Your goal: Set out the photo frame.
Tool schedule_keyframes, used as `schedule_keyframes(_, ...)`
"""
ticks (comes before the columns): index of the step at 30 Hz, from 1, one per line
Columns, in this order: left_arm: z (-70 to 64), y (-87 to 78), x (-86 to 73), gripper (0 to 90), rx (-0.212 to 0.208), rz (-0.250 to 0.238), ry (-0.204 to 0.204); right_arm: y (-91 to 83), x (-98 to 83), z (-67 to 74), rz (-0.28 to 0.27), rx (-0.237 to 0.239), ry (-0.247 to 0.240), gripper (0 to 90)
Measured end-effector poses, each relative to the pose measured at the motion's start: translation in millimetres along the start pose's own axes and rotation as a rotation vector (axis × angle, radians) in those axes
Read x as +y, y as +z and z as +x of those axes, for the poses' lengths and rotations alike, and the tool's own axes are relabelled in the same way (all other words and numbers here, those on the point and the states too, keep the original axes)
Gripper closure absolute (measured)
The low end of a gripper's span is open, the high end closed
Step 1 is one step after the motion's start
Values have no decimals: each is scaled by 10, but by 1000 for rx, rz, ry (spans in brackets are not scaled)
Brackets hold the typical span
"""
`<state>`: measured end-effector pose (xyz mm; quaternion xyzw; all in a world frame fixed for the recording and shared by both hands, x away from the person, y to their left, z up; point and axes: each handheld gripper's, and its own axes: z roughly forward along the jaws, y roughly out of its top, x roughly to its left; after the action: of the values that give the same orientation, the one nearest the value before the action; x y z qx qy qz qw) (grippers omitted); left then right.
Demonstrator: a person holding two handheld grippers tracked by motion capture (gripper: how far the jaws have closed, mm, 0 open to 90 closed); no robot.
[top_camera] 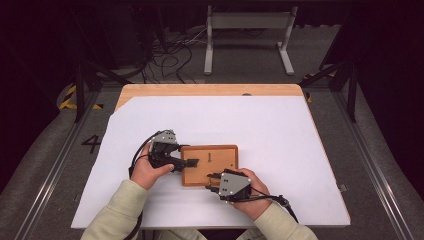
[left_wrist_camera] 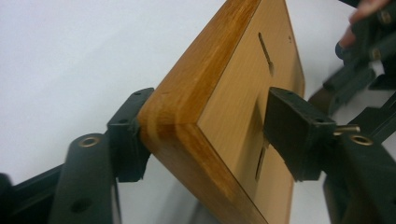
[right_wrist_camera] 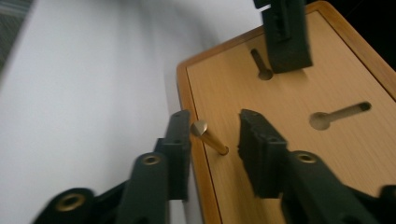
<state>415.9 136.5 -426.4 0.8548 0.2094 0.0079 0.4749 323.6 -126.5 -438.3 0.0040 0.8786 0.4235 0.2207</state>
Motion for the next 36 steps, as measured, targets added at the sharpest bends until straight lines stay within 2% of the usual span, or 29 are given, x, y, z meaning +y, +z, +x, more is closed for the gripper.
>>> schedule_keyframes(2, -32, -34, 8, 403, -1, -1, 25, -120, 40, -39, -60, 19, 56, 536)
schedule_keyframes(3, -32, -34, 8, 412, -1, -1, 25, -120, 40, -39, -60, 19, 56, 536)
schedule_keyframes(4, -50, -56, 11, 412, -5, 0, 40, -163, 55, -55, -78, 22, 80, 520)
schedule_keyframes(5, -59, -72, 12, 426, -7, -1, 49, -255, 83, -87, -111, 18, 107, 502)
schedule_keyframes(7, -81, -104, 5, 449, -21, -15, 78, -374, 108, -131, -142, 4, 130, 482)
schedule_keyframes(9, -104, -139, -2, 482, -40, -30, 112, -495, 105, -201, -158, -28, 144, 478)
schedule_keyframes(10, -104, -139, -2, 499, -40, -30, 112, -559, 85, -249, -165, -50, 157, 477)
schedule_keyframes(12, -151, -188, -2, 532, -68, -40, 147, -669, 23, -343, -175, -90, 186, 477)
schedule_keyframes(15, -184, -223, -2, 557, -85, -39, 167, -751, -23, -400, -186, -115, 213, 478)
schedule_keyframes(17, -214, -249, -8, 589, -100, -35, 180, -870, -70, -464, -194, -158, 235, 478)
schedule_keyframes(21, -306, -291, -7, 621, -98, -12, 232, -1021, -122, -520, -208, -205, 256, 477)
schedule_keyframes(25, -395, -328, -8, 642, -100, 18, 286, -1088, -198, -555, -210, -224, 289, 474)
schedule_keyframes(29, -440, -342, -19, 652, -106, 27, 311, -1076, -267, -554, -180, -232, 292, 470)
schedule_keyframes(33, -475, -358, -30, 660, -126, 34, 317, -1055, -327, -553, -165, -226, 307, 469)
schedule_keyframes(36, -505, -362, -64, 636, -184, 48, 287, -1042, -366, -558, -154, -225, 318, 467)
